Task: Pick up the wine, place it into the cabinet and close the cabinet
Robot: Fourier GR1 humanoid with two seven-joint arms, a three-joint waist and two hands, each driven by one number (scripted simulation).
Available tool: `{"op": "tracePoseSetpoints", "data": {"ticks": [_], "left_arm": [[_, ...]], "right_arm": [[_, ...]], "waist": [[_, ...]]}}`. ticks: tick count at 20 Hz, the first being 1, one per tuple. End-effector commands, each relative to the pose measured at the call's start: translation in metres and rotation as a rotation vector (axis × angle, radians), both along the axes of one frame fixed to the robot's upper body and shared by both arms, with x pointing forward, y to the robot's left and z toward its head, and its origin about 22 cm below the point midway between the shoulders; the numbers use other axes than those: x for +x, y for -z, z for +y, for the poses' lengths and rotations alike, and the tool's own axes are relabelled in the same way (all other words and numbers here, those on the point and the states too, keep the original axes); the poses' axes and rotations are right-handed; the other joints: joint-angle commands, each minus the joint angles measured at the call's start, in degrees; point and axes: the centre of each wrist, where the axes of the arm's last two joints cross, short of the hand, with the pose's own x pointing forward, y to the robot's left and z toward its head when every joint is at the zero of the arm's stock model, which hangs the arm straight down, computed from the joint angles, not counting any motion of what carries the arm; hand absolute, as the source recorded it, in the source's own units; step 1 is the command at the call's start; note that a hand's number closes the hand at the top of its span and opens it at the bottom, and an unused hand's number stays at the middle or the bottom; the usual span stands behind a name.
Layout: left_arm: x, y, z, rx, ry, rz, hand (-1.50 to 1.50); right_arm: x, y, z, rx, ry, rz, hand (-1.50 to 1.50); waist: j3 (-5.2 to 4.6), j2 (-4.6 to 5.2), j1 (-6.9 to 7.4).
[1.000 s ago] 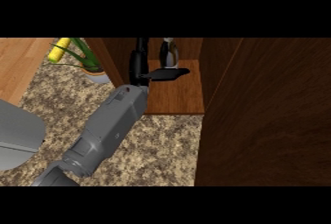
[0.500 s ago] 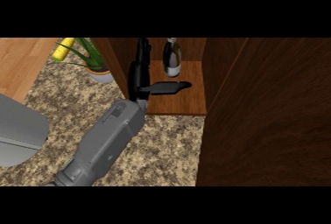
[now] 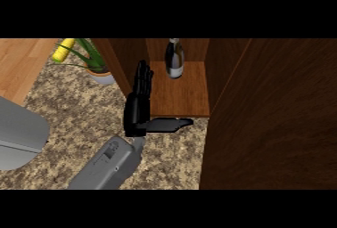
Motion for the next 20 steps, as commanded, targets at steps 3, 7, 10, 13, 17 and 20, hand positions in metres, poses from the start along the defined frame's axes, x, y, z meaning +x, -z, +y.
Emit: {"op": "tracePoseSetpoints", "data": {"ticks": [3, 7, 10, 13, 17, 20], "left_arm": [[-0.038, -0.013, 0.008, -0.012, 0.013, -0.018, -1.5], [-0.082, -0.007, 0.008, -0.039, 0.018, -0.009, -1.5], [-0.098, -0.005, 0.032, -0.036, 0.011, -0.022, -1.5], [-0.112, -0.001, 0.033, -0.042, -0.003, -0.027, -1.5], [-0.121, -0.005, 0.058, -0.007, -0.035, -0.04, -1.5], [-0.135, -0.005, 0.067, 0.0, -0.034, -0.031, -1.5]], "right_arm": [[-0.04, -0.035, -0.009, 0.026, -0.042, -0.08, -1.5], [-0.048, -0.037, -0.013, -0.015, -0.043, -0.059, -1.5], [-0.035, -0.033, -0.008, -0.043, -0.087, -0.034, 1.5], [-0.037, -0.031, -0.009, -0.186, -0.234, -0.035, 1.5], [-0.04, -0.024, 0.006, -0.172, -0.438, 0.056, 1.5], [-0.044, -0.028, 0.016, -0.157, -0.495, 0.031, 1.5]], "waist": [[0.02, 0.32, -0.79], [0.03, 0.19, -1.04], [-0.02, 0.48, -0.66], [0.01, 0.26, -0.94], [-0.05, 0.34, -0.37], [-0.09, 0.47, -0.28]]}}
